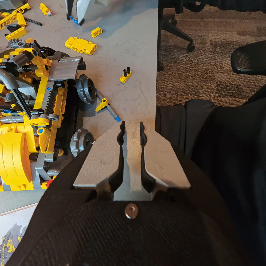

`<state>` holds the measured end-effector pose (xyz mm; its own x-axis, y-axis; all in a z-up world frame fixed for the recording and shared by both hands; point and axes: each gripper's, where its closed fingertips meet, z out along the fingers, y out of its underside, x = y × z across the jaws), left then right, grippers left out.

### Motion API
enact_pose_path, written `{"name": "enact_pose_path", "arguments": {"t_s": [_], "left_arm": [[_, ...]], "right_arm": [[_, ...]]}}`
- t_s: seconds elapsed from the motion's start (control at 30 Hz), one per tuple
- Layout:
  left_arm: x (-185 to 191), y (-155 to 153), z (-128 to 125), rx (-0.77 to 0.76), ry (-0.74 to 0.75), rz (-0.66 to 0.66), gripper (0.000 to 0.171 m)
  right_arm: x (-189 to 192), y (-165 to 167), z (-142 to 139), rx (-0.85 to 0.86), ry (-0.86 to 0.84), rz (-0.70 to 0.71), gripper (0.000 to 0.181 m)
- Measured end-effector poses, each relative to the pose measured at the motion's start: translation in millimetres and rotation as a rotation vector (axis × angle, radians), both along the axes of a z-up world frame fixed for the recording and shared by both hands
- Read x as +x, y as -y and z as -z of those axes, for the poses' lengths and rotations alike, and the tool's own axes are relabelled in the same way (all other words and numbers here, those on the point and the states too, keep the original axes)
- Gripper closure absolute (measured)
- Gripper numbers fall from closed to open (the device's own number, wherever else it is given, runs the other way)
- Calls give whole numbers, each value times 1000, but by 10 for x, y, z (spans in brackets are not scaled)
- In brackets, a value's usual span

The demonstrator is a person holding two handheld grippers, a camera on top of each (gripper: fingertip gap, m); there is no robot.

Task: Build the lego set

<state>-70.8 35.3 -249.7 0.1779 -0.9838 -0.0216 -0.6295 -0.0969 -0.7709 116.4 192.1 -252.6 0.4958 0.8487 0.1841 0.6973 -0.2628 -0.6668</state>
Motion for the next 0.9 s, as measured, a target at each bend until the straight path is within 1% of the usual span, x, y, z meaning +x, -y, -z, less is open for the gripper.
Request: {"name": "enact_pose_path", "arguments": {"t_s": [0.1,0.2,0.3,0.57,0.73,0.9], "left_arm": [[0,-4,3,3,-2,-3,154],[1,-2,12,-4,-7,-1,154],[2,2,22,-10,-12,2,154],[3,9,8,-12,-3,6,154],[3,16,5,-22,1,11,155],[4,16,6,-29,1,12,156]], "right_arm": [[18,-2,-37,-21,21,-28,162],[98,-3,33,-48,101,-28,160],[93,35,92,-66,141,-53,160],[116,-54,50,-93,128,-49,160],[129,-51,103,-138,130,-64,160],[129,-51,99,-155,121,-76,160]]}}
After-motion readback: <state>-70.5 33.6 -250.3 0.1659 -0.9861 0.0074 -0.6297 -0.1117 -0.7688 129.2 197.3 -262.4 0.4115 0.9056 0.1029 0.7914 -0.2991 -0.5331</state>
